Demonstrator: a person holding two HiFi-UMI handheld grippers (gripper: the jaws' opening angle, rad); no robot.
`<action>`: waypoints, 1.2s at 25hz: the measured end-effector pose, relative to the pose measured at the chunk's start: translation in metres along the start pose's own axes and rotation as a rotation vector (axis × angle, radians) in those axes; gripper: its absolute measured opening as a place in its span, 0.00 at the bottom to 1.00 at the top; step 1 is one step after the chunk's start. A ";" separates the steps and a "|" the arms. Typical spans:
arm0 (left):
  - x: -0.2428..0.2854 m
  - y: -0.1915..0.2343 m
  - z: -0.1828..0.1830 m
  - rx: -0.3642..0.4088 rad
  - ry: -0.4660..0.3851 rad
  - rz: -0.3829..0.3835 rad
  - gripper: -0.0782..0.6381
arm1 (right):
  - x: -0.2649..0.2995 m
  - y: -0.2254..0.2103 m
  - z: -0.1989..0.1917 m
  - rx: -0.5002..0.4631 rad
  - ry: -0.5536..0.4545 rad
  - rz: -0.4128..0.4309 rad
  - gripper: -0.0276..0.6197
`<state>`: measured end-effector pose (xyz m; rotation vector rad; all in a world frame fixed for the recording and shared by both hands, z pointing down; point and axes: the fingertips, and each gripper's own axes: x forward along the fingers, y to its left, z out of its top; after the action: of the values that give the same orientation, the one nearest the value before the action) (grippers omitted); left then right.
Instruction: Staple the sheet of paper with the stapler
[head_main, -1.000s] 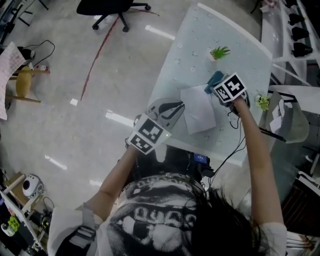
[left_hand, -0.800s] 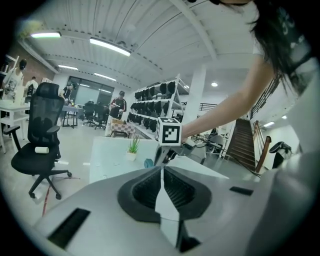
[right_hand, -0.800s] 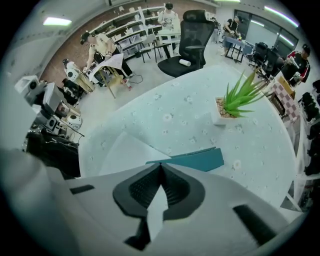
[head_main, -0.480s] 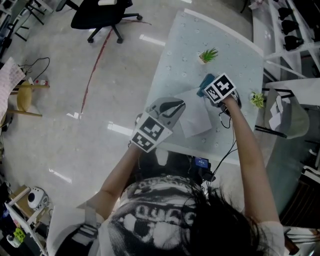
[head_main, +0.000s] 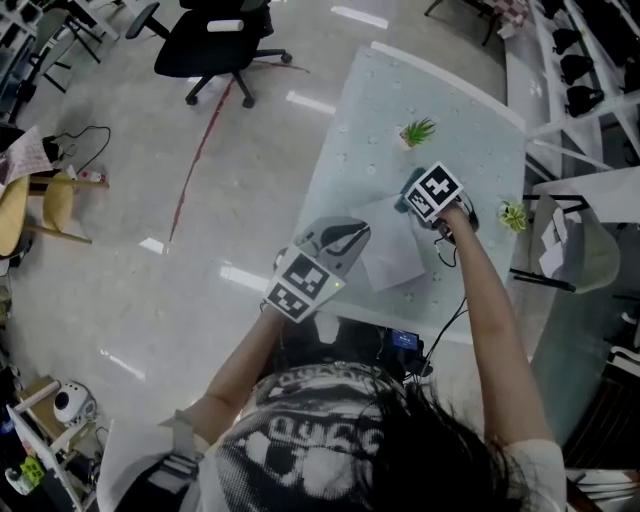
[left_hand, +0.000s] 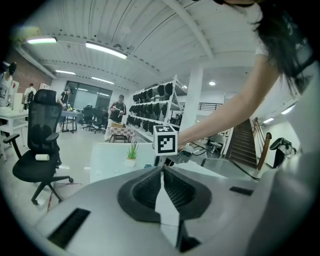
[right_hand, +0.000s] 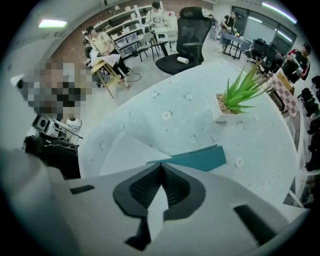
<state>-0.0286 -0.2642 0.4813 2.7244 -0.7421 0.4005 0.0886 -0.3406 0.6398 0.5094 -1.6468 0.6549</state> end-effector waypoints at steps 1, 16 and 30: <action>-0.002 0.002 0.000 0.002 0.000 0.005 0.13 | 0.000 0.000 0.001 0.008 -0.017 0.004 0.04; -0.050 0.000 -0.003 0.064 0.021 0.009 0.13 | -0.029 0.001 -0.002 0.299 -0.494 -0.108 0.03; -0.067 -0.019 -0.042 0.060 0.082 -0.036 0.13 | -0.060 0.098 -0.038 0.491 -0.818 -0.200 0.03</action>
<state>-0.0819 -0.2044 0.4931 2.7540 -0.6691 0.5308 0.0630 -0.2438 0.5719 1.4216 -2.1415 0.7531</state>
